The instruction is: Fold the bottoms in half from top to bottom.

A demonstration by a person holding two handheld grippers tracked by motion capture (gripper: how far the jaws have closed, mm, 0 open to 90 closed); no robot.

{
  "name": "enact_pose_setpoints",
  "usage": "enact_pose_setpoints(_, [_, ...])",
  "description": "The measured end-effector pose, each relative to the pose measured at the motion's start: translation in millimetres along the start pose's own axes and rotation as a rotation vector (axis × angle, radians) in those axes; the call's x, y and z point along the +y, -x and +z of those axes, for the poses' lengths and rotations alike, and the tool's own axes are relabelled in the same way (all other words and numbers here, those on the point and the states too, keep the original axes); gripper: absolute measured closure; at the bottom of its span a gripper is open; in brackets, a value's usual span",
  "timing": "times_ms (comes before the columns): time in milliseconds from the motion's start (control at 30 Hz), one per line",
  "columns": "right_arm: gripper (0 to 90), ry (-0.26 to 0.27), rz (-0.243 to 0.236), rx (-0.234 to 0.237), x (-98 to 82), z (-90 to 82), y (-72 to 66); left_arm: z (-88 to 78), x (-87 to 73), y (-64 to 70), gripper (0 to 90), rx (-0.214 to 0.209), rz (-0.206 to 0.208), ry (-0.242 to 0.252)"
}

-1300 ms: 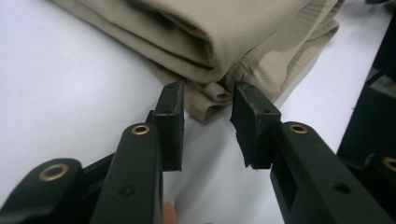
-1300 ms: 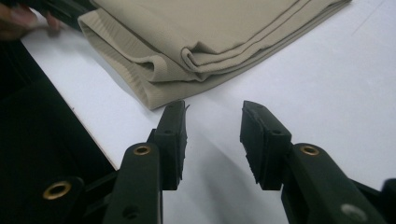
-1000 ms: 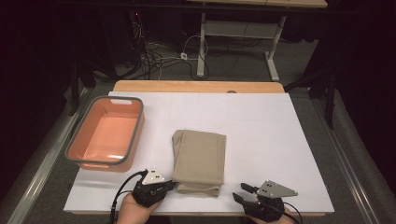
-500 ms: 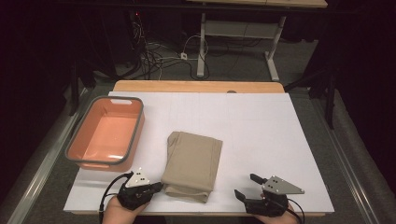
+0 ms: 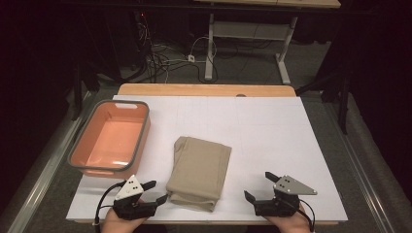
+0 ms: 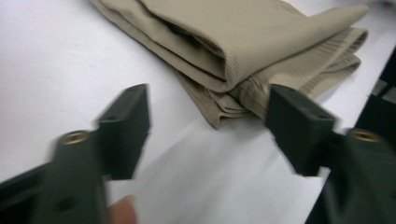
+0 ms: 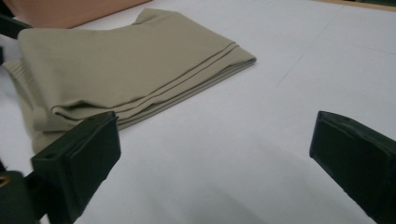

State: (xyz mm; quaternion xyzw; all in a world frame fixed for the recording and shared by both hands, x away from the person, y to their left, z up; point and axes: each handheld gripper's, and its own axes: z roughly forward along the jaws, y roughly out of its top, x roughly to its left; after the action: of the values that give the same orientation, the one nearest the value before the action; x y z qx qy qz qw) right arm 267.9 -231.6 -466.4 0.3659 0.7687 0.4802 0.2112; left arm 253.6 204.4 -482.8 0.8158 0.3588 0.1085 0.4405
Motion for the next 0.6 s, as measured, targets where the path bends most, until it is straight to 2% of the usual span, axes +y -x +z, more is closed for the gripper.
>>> enact_pose_setpoints(67, [0.0,0.006,0.008,-0.012,1.5,0.5,1.9,1.3,-0.3,1.2,14.6,0.01,0.007,-0.008])
enact_pose_setpoints(133, [0.0,0.01,0.017,-0.035,1.5,0.2,2.5,1.8,-0.4,2.3,11.1,0.006,0.007,-0.004])
enact_pose_setpoints(233, [0.0,0.012,0.019,-0.057,0.0,-1.6,3.2,5.1,2.6,3.5,0.0,0.014,0.004,-0.01])
enact_pose_setpoints(300, [0.0,0.014,0.021,-0.059,-1.0,-2.4,4.0,7.3,3.9,4.3,0.0,0.028,0.013,-0.007])
enact_pose_setpoints(400, [0.0,0.018,0.021,-0.055,-2.1,-1.8,4.6,10.1,6.5,4.1,0.0,0.025,0.017,-0.007])
enact_pose_setpoints(500, [0.0,0.028,0.037,-0.035,-1.8,-1.1,4.8,13.4,10.1,3.2,0.0,0.026,0.038,-0.014])
enact_pose_setpoints(600, [0.0,0.038,0.022,-0.042,-0.9,-0.4,4.2,16.2,13.4,0.1,0.0,0.02,0.038,-0.016])
